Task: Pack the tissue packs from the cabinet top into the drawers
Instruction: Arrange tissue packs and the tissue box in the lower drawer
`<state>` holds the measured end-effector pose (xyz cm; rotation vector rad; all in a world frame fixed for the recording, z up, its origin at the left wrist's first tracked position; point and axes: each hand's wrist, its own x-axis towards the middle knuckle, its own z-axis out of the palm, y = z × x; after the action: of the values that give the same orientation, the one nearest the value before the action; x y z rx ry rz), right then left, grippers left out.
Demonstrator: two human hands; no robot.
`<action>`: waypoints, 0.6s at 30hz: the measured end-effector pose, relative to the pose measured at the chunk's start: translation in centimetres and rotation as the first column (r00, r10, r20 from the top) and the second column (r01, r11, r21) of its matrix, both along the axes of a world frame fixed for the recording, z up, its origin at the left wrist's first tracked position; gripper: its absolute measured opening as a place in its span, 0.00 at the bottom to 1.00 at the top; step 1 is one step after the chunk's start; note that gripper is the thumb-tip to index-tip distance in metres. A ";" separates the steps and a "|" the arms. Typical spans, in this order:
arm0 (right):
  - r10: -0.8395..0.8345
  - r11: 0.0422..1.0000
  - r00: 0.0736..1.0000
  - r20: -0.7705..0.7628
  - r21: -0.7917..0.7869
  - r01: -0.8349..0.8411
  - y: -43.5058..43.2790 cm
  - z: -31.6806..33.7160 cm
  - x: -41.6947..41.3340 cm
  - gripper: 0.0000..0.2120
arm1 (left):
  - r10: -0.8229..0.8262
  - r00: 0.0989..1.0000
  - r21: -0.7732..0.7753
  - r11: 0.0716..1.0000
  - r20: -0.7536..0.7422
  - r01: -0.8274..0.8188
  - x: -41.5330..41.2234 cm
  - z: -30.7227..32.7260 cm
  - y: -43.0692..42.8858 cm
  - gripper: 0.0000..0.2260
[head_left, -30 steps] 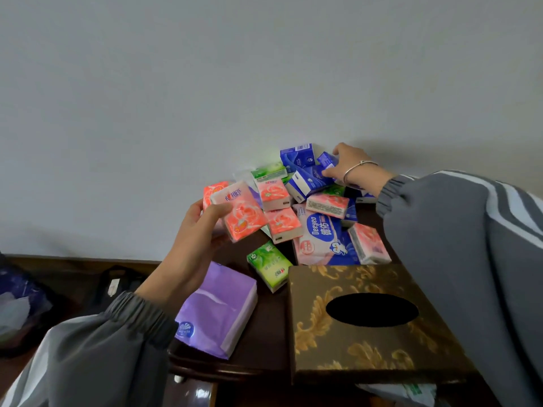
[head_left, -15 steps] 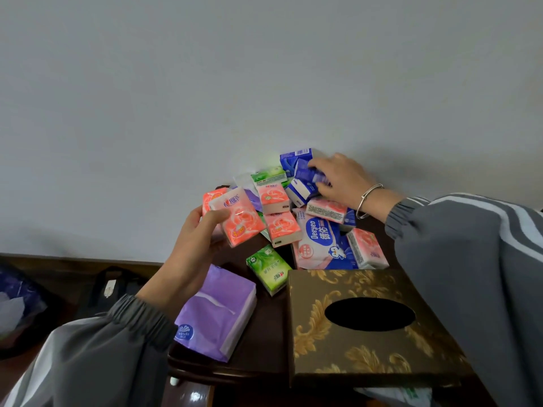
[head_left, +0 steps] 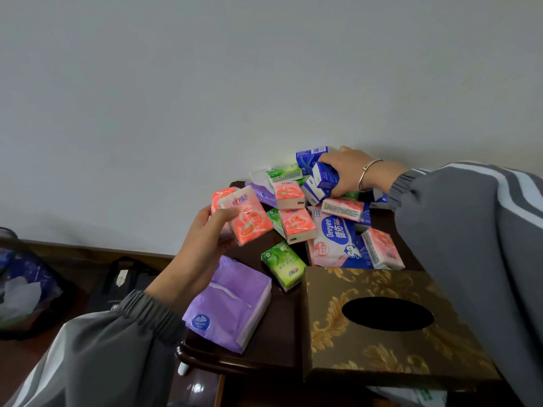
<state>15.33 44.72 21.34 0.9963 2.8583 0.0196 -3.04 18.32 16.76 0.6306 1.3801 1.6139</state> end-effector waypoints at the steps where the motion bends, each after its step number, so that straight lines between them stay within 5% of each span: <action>1: 0.009 0.999 1.000 -0.018 0.035 -0.008 -0.1 -0.1 0.2 0.31 | -0.008 1.000 0.003 1.000 0.001 0.008 0.0 0.0 -0.1 0.18; 6: 0.005 0.984 0.948 -0.317 0.169 0.052 -3.0 2.3 2.0 0.32 | -0.003 1.000 0.022 1.000 -0.025 0.004 0.6 1.9 -1.4 0.07; 10: 0.005 0.982 0.761 -0.649 0.146 0.118 -9.7 6.9 4.8 0.33 | -0.022 0.999 0.048 0.999 -0.038 0.024 1.9 4.4 -4.1 0.07; 13: 0.047 0.992 0.709 -0.704 0.116 0.049 -16.7 9.2 8.0 0.33 | -0.047 0.999 0.039 0.998 -0.026 0.048 3.7 5.6 -7.4 0.11; 18: 0.054 0.994 0.774 -0.631 -0.043 -0.104 -29.1 7.7 13.5 0.32 | -0.210 0.977 -0.071 0.975 -0.020 0.208 8.3 5.5 -14.3 0.23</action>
<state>28.80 15.66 29.00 1.0139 3.4620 -0.5133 5.25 4.01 22.22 0.7337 1.3357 1.3894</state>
